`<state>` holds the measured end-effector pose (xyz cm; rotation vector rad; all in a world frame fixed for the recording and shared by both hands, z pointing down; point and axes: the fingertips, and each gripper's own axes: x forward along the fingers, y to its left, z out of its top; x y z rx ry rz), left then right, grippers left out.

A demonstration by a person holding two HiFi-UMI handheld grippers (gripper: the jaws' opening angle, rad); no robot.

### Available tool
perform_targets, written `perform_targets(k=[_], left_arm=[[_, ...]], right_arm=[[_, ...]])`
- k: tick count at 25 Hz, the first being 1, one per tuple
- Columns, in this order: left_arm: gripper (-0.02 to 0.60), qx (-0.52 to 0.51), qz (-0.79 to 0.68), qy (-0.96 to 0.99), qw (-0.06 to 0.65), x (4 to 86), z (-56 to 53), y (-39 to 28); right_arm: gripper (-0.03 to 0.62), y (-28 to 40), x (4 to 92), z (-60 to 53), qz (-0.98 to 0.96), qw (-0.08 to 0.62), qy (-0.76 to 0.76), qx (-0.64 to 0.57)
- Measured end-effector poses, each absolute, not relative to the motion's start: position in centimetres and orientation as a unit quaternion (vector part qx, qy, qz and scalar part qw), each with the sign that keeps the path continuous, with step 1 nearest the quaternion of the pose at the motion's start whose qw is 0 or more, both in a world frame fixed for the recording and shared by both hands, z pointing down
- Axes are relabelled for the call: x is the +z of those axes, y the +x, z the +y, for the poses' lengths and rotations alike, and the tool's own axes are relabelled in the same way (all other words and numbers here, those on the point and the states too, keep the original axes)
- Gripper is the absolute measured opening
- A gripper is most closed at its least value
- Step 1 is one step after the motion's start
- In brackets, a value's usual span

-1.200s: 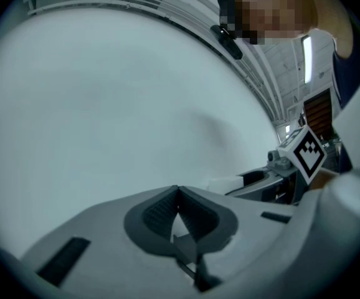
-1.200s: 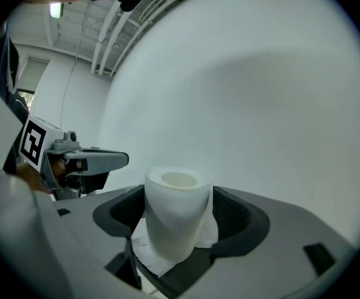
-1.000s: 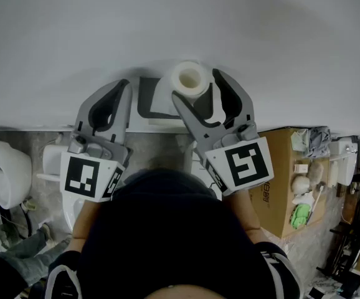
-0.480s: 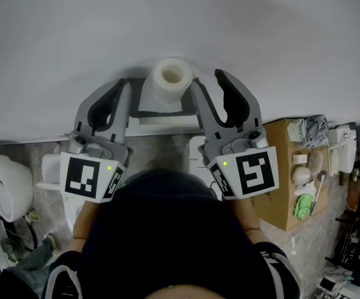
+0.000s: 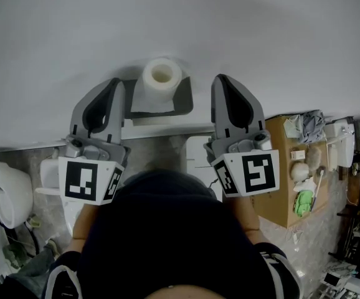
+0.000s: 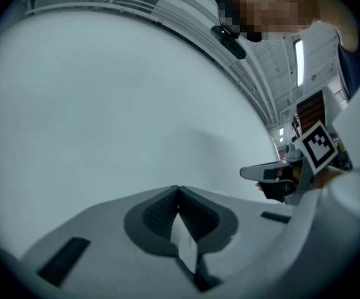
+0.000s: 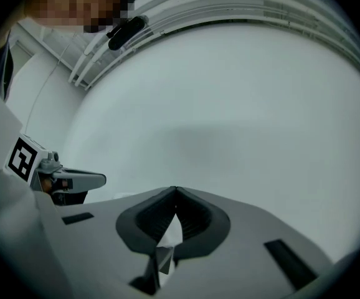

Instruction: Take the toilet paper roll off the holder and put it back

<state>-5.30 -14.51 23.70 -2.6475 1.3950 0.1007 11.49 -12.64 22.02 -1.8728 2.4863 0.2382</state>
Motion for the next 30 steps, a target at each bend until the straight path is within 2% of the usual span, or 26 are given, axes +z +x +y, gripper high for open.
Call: perform_targets(k=[12, 30], left_arm=[[0.002, 0.036, 0.472, -0.878, 0.073, 23.7, -14.2, -5.4], [0.002, 0.055, 0.465, -0.88, 0.081, 24.8, -12.4, -7.0]], right_arm=[[0.015, 14.4, 24.3, -12.3, 0.776, -0.002, -0.627, 0.066], [0.015, 13.0, 24.0, -9.1, 0.758, 0.025, -0.645, 0.09]])
